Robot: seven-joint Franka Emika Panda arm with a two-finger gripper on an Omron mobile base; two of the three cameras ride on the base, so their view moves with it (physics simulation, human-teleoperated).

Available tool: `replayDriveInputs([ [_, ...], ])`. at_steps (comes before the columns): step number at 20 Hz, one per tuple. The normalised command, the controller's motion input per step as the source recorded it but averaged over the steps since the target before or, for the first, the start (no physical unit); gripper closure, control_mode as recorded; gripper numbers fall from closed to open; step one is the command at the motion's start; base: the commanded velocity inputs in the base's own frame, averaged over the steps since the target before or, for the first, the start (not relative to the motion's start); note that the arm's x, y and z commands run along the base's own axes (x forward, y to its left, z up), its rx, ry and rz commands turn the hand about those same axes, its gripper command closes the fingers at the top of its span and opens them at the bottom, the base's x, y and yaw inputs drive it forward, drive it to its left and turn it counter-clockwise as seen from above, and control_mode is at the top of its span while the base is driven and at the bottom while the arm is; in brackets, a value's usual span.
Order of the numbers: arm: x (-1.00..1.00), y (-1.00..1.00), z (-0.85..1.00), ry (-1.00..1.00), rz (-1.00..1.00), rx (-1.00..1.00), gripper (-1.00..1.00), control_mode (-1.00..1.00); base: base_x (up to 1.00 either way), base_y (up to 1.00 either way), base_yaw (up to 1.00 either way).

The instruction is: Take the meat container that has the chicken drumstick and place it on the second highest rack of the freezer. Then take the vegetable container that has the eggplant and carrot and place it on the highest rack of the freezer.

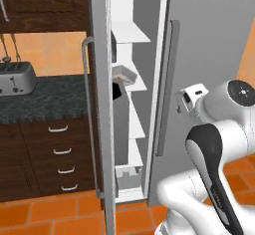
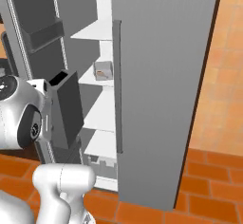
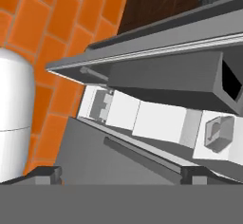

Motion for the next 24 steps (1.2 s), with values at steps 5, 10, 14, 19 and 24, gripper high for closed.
replayDriveInputs([
  [5, 0.0, 0.0, 0.0, 0.0, 0.0, 0.0, -1.0, 1.0, -0.79, 0.53, 0.14],
  [10, 0.0, 0.0, 0.0, 0.0, 0.0, 0.0, -1.0, 1.0, -0.47, 0.99, 0.1],
  [14, 0.0, 0.0, 0.0, 0.0, 0.0, 0.0, -1.0, 1.0, -0.41, 0.37, 0.35],
  [19, 0.0, 0.0, 0.0, 0.0, 0.0, 0.0, -1.0, 1.0, -0.2, -0.71, 0.11],
  [24, 0.0, 0.0, 0.0, 0.0, 0.0, 0.0, -1.0, 1.0, -0.04, -0.96, 0.15],
])
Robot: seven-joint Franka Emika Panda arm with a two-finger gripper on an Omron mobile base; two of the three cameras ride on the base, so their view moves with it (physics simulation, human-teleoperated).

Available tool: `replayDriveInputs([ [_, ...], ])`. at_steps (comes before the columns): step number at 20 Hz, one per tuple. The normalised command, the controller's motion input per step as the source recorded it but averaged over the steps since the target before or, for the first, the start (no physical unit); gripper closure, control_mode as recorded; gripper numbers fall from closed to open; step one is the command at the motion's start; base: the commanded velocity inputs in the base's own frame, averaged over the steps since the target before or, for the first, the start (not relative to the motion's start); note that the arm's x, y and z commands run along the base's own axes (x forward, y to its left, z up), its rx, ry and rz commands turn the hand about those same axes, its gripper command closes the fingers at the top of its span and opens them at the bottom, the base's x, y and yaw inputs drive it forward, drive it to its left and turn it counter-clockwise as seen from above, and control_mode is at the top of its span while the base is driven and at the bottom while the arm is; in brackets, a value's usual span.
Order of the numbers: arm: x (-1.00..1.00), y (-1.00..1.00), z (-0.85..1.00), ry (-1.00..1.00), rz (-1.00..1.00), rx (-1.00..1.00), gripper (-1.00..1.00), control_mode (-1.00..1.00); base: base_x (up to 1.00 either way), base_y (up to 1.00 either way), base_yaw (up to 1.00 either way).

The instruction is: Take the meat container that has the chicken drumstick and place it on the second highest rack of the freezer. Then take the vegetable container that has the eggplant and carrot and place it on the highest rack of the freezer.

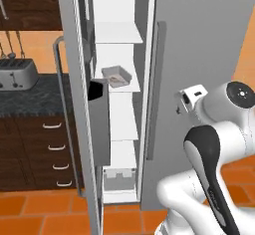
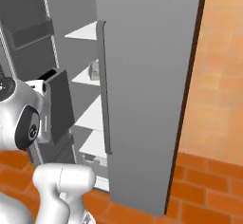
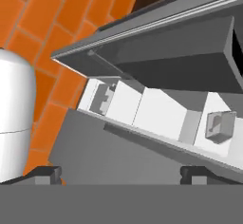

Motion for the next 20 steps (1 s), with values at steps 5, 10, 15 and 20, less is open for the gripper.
replayDriveInputs([
  [5, 0.0, 0.0, 0.0, 0.0, 0.0, 0.0, -1.0, 1.0, -0.33, -0.24, 0.45],
  [10, 0.0, 0.0, 0.0, 0.0, 0.0, 0.0, -1.0, 1.0, -0.23, 0.15, 0.8],
  [15, 0.0, 0.0, 0.0, 0.0, 0.0, 0.0, -1.0, 1.0, -0.21, 0.44, 0.8],
  [20, 0.0, 0.0, 0.0, 0.0, 0.0, 0.0, -1.0, 1.0, -0.16, 0.69, 0.71],
])
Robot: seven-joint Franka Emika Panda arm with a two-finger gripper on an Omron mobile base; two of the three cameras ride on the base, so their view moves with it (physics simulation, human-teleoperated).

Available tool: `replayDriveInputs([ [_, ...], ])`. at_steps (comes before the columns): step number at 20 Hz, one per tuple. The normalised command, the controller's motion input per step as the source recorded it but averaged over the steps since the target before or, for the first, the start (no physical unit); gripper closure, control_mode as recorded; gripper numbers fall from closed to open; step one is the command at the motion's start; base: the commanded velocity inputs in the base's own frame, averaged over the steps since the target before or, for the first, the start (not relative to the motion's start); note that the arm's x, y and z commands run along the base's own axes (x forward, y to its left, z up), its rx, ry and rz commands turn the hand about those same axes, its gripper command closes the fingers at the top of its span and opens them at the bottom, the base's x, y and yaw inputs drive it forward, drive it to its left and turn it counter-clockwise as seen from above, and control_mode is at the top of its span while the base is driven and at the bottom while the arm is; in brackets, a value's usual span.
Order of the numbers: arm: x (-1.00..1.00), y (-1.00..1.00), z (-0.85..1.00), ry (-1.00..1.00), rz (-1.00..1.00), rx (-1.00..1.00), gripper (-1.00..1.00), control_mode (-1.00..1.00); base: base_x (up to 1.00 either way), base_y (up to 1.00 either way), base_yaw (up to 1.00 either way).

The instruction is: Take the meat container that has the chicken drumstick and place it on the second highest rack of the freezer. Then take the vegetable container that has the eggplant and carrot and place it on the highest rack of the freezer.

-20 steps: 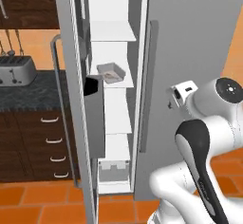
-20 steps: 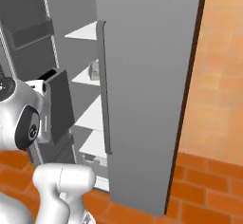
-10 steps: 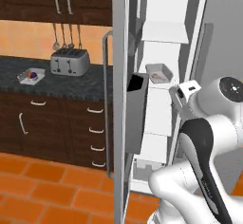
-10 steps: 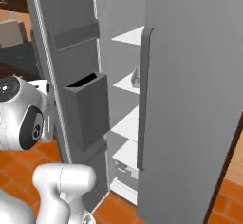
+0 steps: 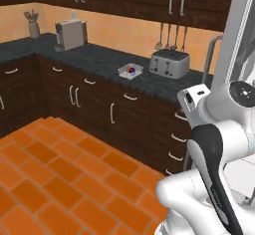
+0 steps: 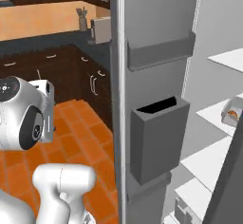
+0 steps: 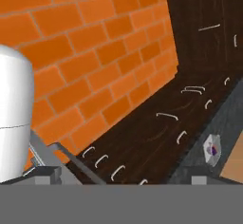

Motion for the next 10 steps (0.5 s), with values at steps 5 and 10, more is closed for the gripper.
replayDriveInputs([
  [5, 0.0, 0.0, 0.0, 0.0, 0.0, 0.0, -1.0, 1.0, 0.25, 0.67, 0.45],
  [10, 0.0, 0.0, 0.0, 0.0, 0.0, 0.0, -1.0, 1.0, 0.93, 0.29, 0.09],
])
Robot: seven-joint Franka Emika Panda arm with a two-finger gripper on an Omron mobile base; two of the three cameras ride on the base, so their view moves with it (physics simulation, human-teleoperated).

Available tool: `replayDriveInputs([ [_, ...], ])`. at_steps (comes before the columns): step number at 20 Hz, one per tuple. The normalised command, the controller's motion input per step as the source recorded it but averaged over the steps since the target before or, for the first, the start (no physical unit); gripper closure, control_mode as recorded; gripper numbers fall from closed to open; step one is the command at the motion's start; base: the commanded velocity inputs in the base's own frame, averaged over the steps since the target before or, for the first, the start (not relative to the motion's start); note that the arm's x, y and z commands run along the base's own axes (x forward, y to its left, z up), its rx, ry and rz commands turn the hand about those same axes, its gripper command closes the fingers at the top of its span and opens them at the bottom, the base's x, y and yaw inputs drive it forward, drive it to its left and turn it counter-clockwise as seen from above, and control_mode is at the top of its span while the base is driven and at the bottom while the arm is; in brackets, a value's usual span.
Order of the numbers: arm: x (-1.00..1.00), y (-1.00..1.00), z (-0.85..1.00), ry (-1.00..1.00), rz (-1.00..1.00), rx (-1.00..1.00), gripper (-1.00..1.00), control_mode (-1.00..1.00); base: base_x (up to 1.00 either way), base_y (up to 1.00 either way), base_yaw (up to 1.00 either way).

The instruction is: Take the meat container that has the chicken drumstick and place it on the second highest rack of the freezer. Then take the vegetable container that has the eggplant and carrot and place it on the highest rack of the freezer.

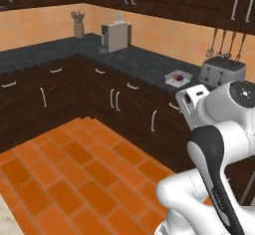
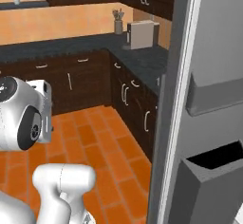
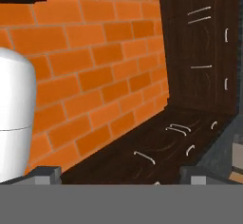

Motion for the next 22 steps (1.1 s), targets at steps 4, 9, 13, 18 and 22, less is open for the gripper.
replayDriveInputs([
  [4, 0.0, 0.0, 0.0, 0.0, 0.0, 0.0, -1.0, 1.0, 1.0, 0.29, -0.15],
  [9, 0.0, 0.0, 0.0, 0.0, 0.0, 0.0, -1.0, 1.0, 0.92, 0.06, -0.38],
  [13, 0.0, 0.0, 0.0, 0.0, 0.0, 0.0, -1.0, 1.0, 0.58, 0.0, -0.52],
  [18, 0.0, 0.0, 0.0, 0.0, 0.0, 0.0, -1.0, 1.0, 0.45, 0.01, -0.54],
  [22, 0.0, 0.0, 0.0, 0.0, 0.0, 0.0, -1.0, 1.0, 0.58, 0.22, -0.55],
])
